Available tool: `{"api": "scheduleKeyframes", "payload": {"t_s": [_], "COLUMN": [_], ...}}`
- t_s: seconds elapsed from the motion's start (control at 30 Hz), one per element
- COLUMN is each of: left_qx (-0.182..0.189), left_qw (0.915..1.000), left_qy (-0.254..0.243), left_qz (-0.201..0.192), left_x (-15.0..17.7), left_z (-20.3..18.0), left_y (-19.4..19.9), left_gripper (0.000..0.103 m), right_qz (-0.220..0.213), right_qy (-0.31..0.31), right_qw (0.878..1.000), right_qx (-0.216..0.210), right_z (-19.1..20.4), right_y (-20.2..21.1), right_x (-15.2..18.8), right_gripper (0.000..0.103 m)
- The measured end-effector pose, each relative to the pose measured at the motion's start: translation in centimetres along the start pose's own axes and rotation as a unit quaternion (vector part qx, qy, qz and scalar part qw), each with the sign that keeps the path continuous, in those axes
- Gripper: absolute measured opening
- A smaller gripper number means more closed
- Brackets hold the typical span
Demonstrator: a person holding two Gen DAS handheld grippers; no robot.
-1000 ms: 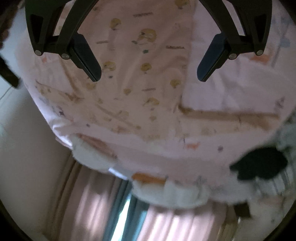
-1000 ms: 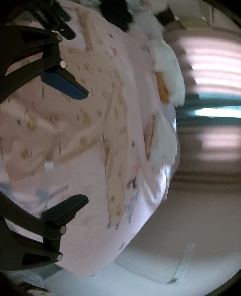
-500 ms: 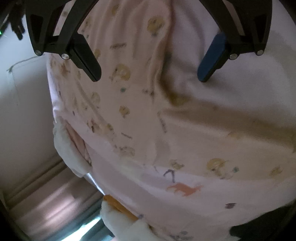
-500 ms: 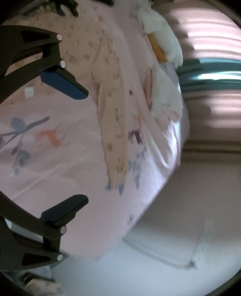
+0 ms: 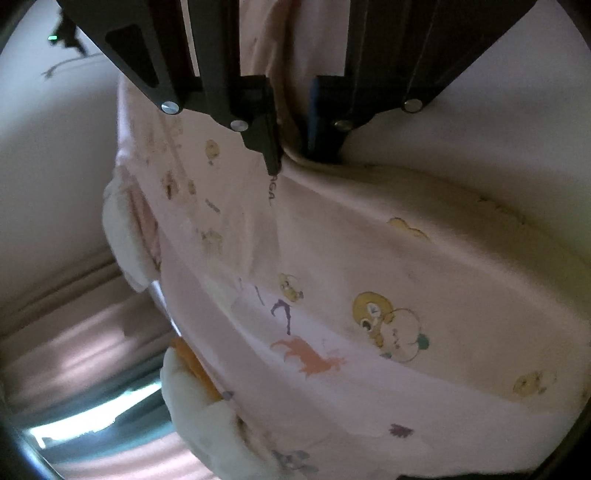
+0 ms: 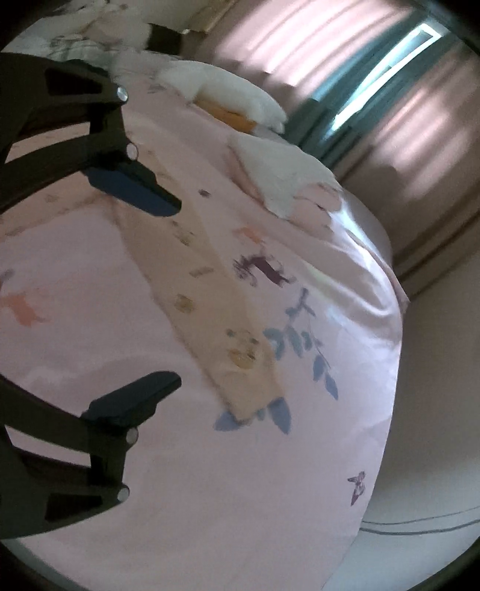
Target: Fold small clothes
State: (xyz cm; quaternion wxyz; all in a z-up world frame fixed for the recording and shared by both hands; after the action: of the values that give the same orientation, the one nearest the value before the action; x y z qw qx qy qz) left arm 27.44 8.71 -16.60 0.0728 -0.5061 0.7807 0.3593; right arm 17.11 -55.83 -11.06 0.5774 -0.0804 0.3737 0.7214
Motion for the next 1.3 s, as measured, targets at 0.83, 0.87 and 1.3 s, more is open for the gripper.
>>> {"api": "scheduleKeyframes", "payload": {"t_s": [0.83, 0.87, 1.3], "left_qx": [-0.031, -0.032, 0.013], "left_qw": [0.9977, 0.9971, 0.9984], "left_qy": [-0.060, -0.068, -0.044], "left_qz": [0.004, 0.008, 0.034], "left_x": [-0.4, -0.3, -0.1], "left_z": [0.2, -0.1, -0.4], "left_y": [1.5, 1.8, 2.8], "left_gripper": [0.014, 0.014, 0.012], "right_qz": [-0.033, -0.032, 0.009], "right_qy": [-0.103, -0.090, 0.047], "right_qw": [0.993, 0.995, 0.995], "right_qx": [0.043, 0.036, -0.088], "right_z": [-5.1, -3.7, 18.8], "right_y": [-5.3, -4.8, -3.7], "right_x": [-3.4, -3.6, 3.3], "right_gripper": [0.008, 0.008, 0.008]}}
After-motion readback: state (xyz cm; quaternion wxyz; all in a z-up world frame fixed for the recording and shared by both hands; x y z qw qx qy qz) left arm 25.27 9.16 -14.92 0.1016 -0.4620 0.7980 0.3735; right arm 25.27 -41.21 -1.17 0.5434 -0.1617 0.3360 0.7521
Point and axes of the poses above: each gripper's, at about its wrist camera, not at the fingertips, and y roughly against the way its jaws point, z to its left, x to its underside, the point moved 7 cm from there along -y, roughly the way its jaws point, and after that the axes turned 13 degrees about -z, right-handed, at the moved point
